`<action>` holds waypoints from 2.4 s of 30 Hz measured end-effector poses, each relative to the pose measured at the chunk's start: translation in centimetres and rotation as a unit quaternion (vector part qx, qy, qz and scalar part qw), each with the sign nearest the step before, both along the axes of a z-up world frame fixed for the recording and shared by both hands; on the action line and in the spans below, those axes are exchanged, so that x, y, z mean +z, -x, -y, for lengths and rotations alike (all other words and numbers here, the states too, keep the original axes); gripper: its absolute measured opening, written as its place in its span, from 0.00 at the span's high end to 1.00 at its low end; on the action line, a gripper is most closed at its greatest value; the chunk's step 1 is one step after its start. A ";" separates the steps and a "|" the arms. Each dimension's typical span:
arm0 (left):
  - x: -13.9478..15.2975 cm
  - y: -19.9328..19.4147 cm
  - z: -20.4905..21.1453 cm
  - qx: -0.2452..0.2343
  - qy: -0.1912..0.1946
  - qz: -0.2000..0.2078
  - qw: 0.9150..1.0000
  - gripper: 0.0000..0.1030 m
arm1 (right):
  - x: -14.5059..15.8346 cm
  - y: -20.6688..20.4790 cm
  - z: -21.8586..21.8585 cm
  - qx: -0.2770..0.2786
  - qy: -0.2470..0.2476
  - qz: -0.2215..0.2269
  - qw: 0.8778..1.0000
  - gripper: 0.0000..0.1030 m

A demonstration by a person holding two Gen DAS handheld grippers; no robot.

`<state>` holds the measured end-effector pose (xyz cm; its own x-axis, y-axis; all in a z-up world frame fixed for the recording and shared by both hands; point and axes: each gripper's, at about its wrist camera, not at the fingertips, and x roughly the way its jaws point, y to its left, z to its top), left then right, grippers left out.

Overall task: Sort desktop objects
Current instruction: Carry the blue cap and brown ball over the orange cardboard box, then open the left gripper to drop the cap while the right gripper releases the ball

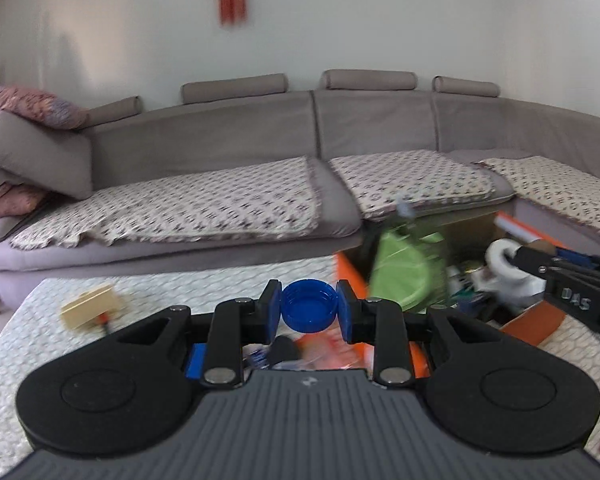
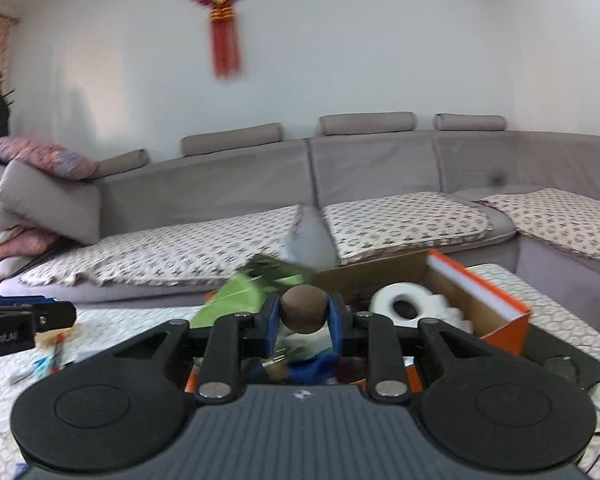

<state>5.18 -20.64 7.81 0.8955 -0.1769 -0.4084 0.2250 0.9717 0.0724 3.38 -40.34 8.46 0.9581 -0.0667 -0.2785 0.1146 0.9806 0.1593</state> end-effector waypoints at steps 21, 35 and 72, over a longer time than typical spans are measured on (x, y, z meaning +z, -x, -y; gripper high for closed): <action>-1.0 -1.7 6.2 -0.040 -0.009 -0.001 0.999 0.72 | -1.4 -3.9 5.5 -0.046 -0.061 -0.010 0.997 0.78; -0.7 -2.9 8.5 -0.025 -0.010 -0.009 1.000 0.72 | -1.6 -5.4 7.2 -0.041 -0.072 -0.007 0.997 0.78; -3.0 -4.2 11.8 -0.032 -0.030 -0.018 0.999 0.71 | -3.8 -8.1 9.5 -0.048 -0.090 -0.016 0.995 0.77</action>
